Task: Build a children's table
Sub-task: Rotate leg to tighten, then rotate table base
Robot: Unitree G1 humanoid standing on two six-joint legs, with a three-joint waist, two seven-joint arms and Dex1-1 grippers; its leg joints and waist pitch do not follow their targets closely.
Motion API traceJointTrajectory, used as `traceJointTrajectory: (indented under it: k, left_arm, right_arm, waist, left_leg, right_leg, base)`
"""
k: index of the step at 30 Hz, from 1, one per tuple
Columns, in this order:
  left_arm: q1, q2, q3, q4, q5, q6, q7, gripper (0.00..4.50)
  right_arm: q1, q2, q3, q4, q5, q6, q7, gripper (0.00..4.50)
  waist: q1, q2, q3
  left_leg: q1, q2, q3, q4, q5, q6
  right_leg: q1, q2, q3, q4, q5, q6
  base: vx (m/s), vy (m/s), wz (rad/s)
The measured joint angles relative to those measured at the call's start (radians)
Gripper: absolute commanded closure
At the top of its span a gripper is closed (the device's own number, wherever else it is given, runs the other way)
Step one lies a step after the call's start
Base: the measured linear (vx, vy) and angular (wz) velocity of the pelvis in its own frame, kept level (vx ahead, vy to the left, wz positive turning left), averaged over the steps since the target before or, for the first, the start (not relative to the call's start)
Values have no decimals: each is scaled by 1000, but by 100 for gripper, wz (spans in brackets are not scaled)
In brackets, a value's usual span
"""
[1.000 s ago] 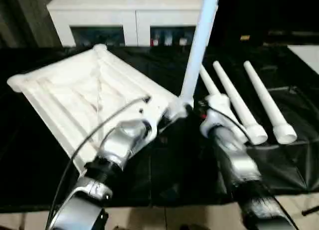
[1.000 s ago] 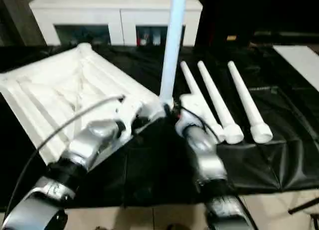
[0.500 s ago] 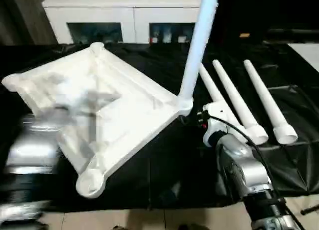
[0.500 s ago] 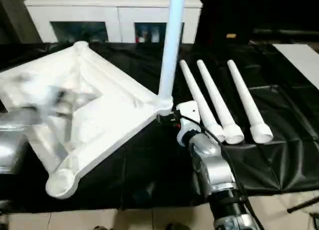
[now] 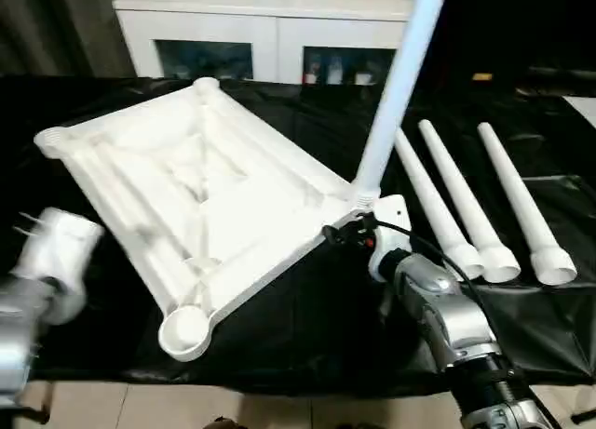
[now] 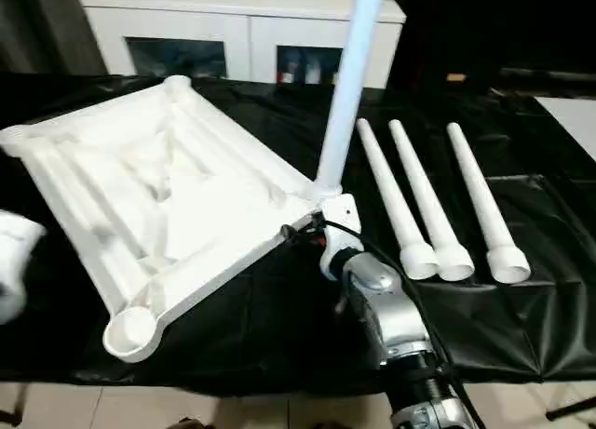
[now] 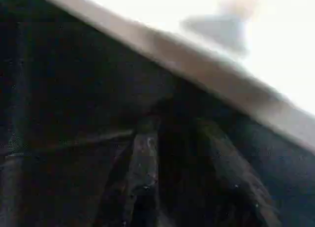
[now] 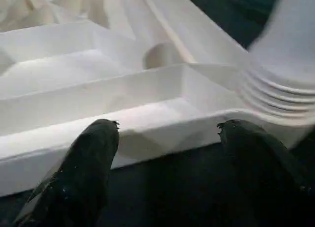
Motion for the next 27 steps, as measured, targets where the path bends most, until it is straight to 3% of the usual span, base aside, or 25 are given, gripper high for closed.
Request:
traceJointTrajectory:
  k: [3,6,15,22,27]
  left_arm:
    - [25,37,-47,-89,-53,41,-58,331]
    - [32,22,-81,-123,-78,59,-83,331]
    - [-12,-152,-169,-136,-127,67,-68,331]
    - [-91,-277,-264,29,-67,-72,25,331]
    - [-181,-360,-318,192,-16,-206,84,331]
  right_arm:
    - [-26,8,5,50,-10,-9,-1,80]
    - [-54,11,4,89,-19,-21,-3,80]
    - [-69,31,22,93,-22,-24,21,80]
    - [-21,-40,12,-117,-46,63,-11,80]
    - [-15,-85,-62,-196,-45,145,-31,80]
  waist:
    - [-7,0,0]
    - [-6,1,0]
    - [-5,-1,0]
    - [-5,-4,-1]
    - [-9,-3,-1]
  left_leg:
    - [3,-1,0,0,0,0]
    - [4,-2,0,0,0,0]
    - [4,-3,0,0,0,0]
    - [2,-3,-2,1,0,0]
    - [0,-3,-1,1,0,0]
  right_leg:
    - [1,2,6,1,-1,2]
    - [1,5,13,0,-3,5]
    - [6,6,16,-1,-4,6]
    - [6,7,16,-2,-4,7]
    - [9,7,18,-3,-7,12]
  base:
    - [0,0,0]
    - [0,0,0]
    - [0,0,0]
    - [0,0,0]
    - [0,0,0]
